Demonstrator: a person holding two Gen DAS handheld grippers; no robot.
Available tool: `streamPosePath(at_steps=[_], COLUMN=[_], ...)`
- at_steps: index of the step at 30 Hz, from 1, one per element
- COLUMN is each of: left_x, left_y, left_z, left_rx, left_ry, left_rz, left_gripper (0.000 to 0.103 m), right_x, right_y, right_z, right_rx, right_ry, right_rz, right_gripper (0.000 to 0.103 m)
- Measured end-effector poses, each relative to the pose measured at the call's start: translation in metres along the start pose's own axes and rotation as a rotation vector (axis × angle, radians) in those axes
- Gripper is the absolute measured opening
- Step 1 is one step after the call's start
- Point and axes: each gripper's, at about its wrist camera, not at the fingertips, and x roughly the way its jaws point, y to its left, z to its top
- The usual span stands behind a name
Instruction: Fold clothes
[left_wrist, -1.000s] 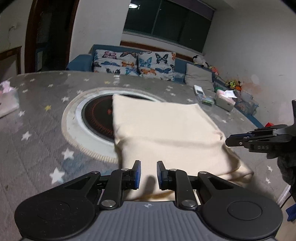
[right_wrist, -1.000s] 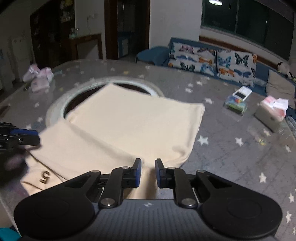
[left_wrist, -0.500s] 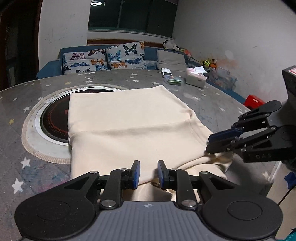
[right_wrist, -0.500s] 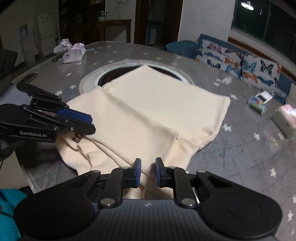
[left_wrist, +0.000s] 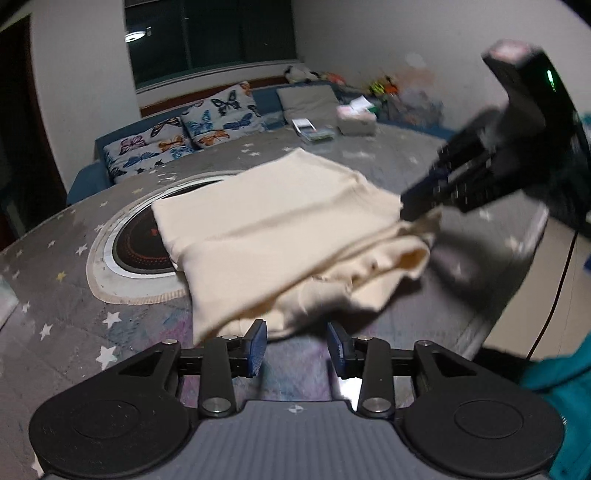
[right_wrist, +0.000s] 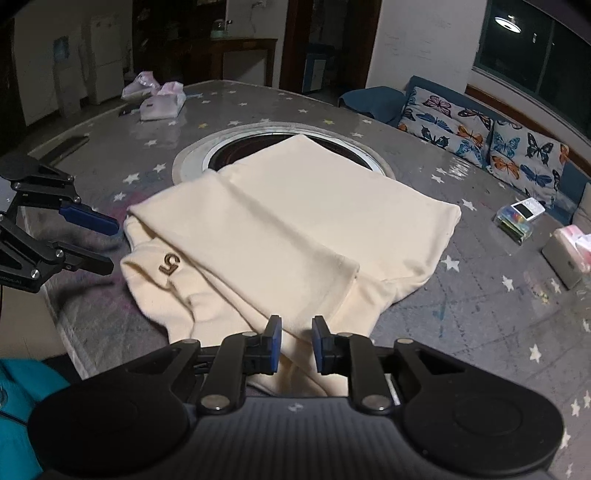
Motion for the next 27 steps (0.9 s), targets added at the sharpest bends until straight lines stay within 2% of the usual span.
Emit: streamPosePath(at_steps=[6,8,9,11,14,16,19,23,26,27], left_x=[0.017,0.022,0.024,0.026,0.024,0.026,0.036,0.051,0.056,0.055], left_y=[-0.023,-0.026,-0.025,-0.021,-0.009,0.000,0.013,0.022,0.027,0.028], left_z=[-0.001,0.001,0.003,0.007,0.020,0.031,0.044,0.054,0.055,0.054], left_rx=[0.150,0.173,0.165,0.148,0.104,0.056,-0.005,-0.041,-0.059,-0.062], left_ry=[-0.070,-0.085,-0.089,-0.100,-0.127,-0.130,-0.121,-0.097,-0.087,-0.088], left_rz=[0.053,0.054,0.049,0.042,0.032,0.015,-0.016,-0.038,-0.048,-0.050], left_gripper=[0.039,0.031,0.019,0.012,0.010,0.009,0.009,0.009,0.010,0.010], right_x=[-0.005,-0.008,-0.009,-0.012,-0.016,-0.018,-0.015,0.001,0.019,0.021], right_y=[0.007,0.009,0.011,0.014,0.020,0.024,0.033,0.039,0.034,0.031], right_z=[-0.003,-0.004,-0.005,-0.007,-0.009,-0.010,-0.012,-0.009,-0.004,-0.002], right_rx=[-0.033,-0.055,-0.070,-0.104,-0.159,-0.196,-0.267,-0.314,-0.290,-0.273], right_ry=[0.008,0.005,0.004,0.003,0.005,0.002,-0.017,-0.070,-0.056,-0.054], right_rz=[-0.006,-0.010,-0.012,-0.014,-0.006,0.001,-0.015,-0.041,-0.013,0.002], right_gripper=[0.027,0.030,0.035,0.037,0.041,0.051,0.055,0.054,0.037,0.025])
